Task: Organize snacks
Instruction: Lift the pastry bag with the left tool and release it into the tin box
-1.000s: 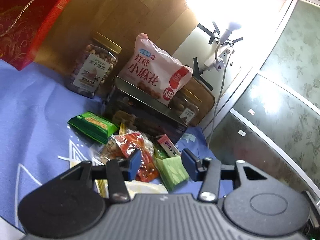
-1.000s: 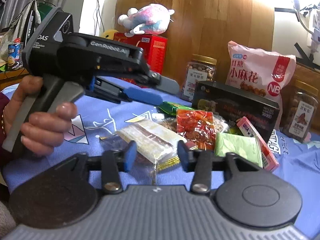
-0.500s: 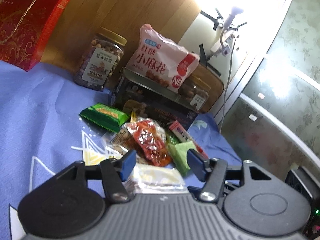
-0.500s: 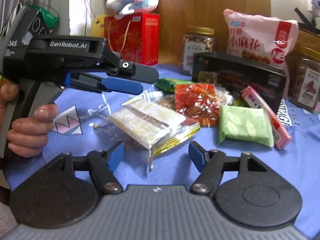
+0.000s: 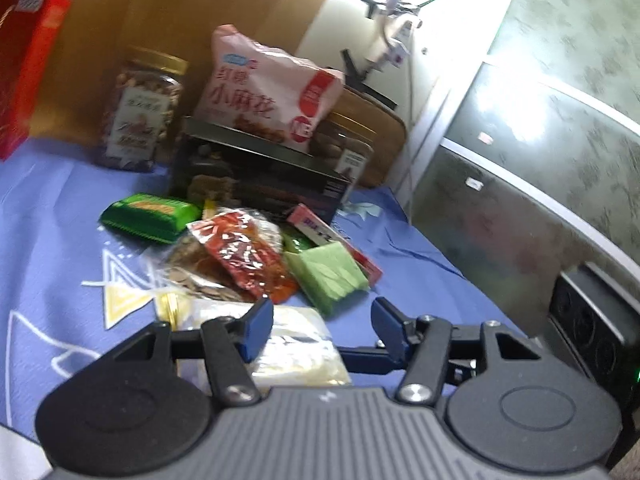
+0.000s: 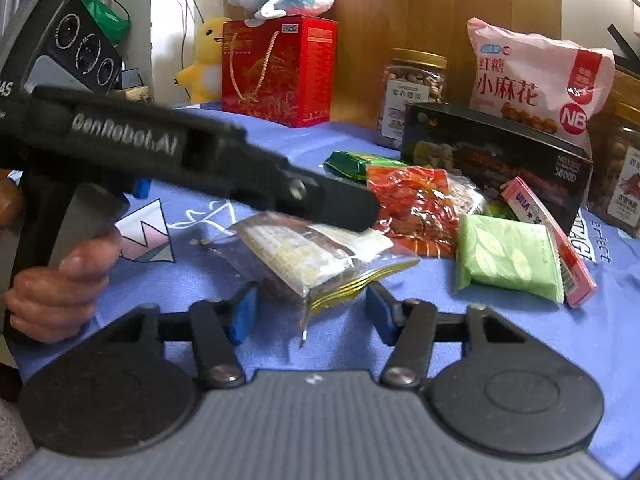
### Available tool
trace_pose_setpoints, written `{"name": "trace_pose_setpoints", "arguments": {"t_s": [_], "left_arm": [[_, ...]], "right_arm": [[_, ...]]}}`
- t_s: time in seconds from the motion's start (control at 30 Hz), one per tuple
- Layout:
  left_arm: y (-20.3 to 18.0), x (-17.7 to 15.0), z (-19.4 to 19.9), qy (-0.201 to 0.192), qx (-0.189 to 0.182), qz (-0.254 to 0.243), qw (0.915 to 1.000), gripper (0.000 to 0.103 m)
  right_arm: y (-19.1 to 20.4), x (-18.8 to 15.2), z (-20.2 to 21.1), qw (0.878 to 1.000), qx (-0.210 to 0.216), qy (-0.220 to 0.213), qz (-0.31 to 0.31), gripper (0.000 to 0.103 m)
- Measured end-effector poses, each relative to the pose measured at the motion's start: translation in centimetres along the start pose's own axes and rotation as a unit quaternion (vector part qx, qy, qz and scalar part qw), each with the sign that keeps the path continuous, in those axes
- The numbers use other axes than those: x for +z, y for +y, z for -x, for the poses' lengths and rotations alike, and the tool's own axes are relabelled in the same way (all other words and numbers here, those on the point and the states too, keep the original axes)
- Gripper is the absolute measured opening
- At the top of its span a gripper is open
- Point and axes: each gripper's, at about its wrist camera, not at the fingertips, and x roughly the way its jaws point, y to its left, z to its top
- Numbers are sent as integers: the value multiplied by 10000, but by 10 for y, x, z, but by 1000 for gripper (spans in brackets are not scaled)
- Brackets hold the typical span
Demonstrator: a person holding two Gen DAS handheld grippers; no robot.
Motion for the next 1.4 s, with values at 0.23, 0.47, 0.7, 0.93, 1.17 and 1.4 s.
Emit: {"name": "trace_pose_setpoints", "arguments": {"t_s": [0.23, 0.47, 0.7, 0.93, 1.17, 1.4], "left_arm": [[16, 4, 7, -147, 27, 462, 9988, 58], [39, 13, 23, -444, 362, 908, 9942, 63], [52, 14, 34, -513, 413, 1069, 9921, 62], [40, 9, 18, -7, 432, 783, 9960, 61], [22, 1, -4, 427, 585, 525, 9960, 60], [21, 15, 2, 225, 357, 837, 9956, 49]], "right_arm": [[-4, -1, 0, 9999, -3, 0, -140, 54], [-5, -1, -1, 9998, 12, 31, -214, 60], [-6, -1, -2, 9998, 36, 43, -196, 66], [-6, -2, -4, 9998, 0, 44, -214, 67], [-2, -3, -3, 9998, -99, 17, -149, 63], [-4, -3, 13, 9985, -332, -427, -44, 57]]}}
